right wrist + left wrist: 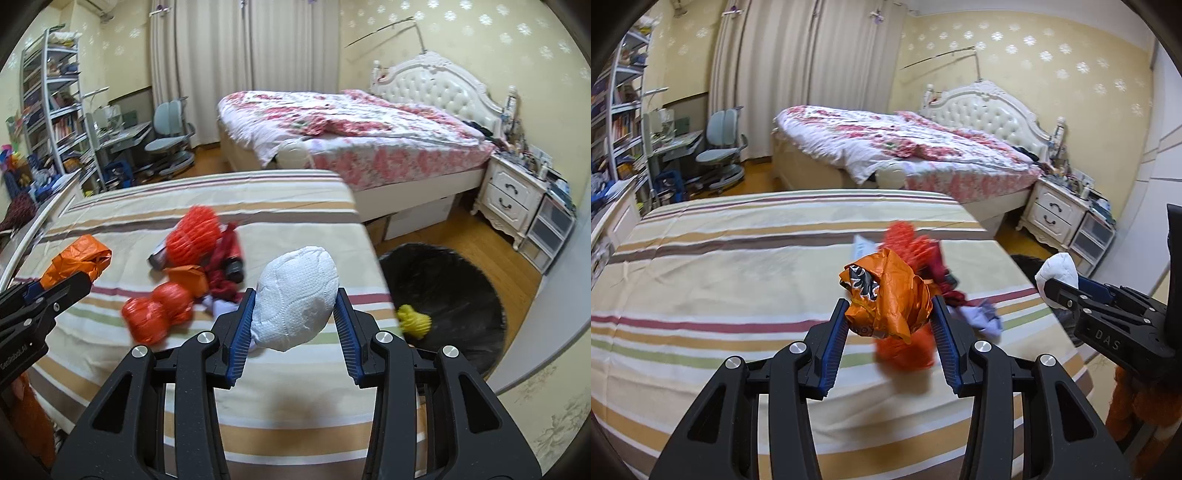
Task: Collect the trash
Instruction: 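Carry both items over the black bin and open both tools to drop them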
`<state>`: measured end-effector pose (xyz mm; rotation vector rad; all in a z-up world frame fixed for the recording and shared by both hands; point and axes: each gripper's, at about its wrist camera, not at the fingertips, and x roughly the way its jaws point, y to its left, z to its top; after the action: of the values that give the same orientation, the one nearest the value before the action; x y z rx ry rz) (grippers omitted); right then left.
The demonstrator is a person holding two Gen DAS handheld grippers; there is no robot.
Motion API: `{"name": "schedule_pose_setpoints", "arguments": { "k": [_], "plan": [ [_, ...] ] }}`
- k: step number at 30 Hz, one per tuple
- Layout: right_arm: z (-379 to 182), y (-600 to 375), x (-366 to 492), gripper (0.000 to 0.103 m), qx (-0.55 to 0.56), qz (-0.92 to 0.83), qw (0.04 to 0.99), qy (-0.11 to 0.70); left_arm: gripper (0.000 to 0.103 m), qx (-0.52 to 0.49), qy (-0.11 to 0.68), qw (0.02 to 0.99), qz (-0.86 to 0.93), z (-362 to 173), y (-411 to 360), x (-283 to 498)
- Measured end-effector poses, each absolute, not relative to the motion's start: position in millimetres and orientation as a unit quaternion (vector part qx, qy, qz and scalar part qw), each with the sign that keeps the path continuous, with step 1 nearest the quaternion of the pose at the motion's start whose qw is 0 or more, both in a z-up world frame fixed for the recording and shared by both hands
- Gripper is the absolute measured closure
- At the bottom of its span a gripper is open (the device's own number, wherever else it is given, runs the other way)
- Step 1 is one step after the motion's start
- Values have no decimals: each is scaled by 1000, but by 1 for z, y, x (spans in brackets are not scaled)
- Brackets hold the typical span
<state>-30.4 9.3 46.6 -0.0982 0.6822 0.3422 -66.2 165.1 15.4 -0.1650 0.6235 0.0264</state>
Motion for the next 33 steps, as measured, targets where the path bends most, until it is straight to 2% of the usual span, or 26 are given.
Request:
{"name": "schedule_pose_setpoints", "arguments": {
  "k": [8, 16, 33],
  "plan": [
    [52, -48, -5, 62, -24, 112, 942, 317, 58, -57, 288, 955, -40, 26, 108, -31],
    [33, -90, 23, 62, -13, 73, 942, 327, 58, -31, 286, 954, -85, 19, 48, 4],
    [2, -132, 68, 61, 0, 47, 933, 357, 58, -2, 313, 944, -107, -7, -13, 68]
  ]
}}
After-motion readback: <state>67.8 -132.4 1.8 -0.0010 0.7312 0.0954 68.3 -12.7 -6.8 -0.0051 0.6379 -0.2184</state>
